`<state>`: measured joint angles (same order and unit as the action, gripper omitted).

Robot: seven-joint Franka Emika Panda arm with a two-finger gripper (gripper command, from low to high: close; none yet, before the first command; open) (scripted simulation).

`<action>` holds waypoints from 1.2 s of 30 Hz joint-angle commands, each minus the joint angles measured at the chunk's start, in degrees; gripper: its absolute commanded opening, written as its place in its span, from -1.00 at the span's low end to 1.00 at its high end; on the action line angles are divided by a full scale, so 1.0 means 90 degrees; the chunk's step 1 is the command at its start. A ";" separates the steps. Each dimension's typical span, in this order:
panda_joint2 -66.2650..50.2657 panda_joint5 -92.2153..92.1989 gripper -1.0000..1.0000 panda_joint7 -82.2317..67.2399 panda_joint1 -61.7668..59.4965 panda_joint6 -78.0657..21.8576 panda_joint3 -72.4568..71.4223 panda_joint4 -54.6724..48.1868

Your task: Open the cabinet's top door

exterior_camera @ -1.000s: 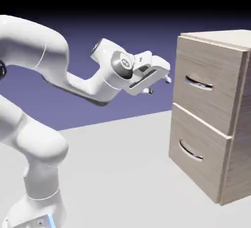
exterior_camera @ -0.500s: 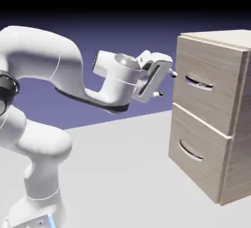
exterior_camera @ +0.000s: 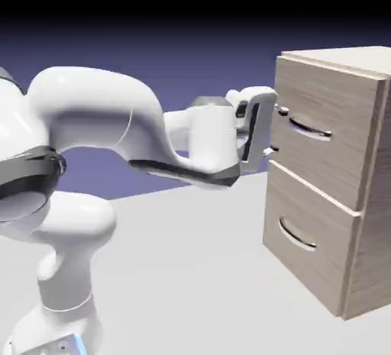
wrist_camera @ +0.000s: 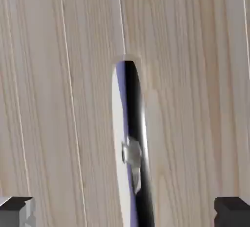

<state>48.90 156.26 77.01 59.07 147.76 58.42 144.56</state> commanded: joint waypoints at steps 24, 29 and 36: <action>0.0720 0.0537 -1.00 0.0145 -0.1299 0.0155 -0.0846 0.1039; 0.0445 0.0772 -1.00 0.1021 -0.2212 0.0426 -0.1659 0.1220; 0.0756 0.0939 -1.00 0.1849 -0.3547 0.1012 -0.2777 0.1721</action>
<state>55.69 164.68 93.65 27.14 156.90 33.43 160.04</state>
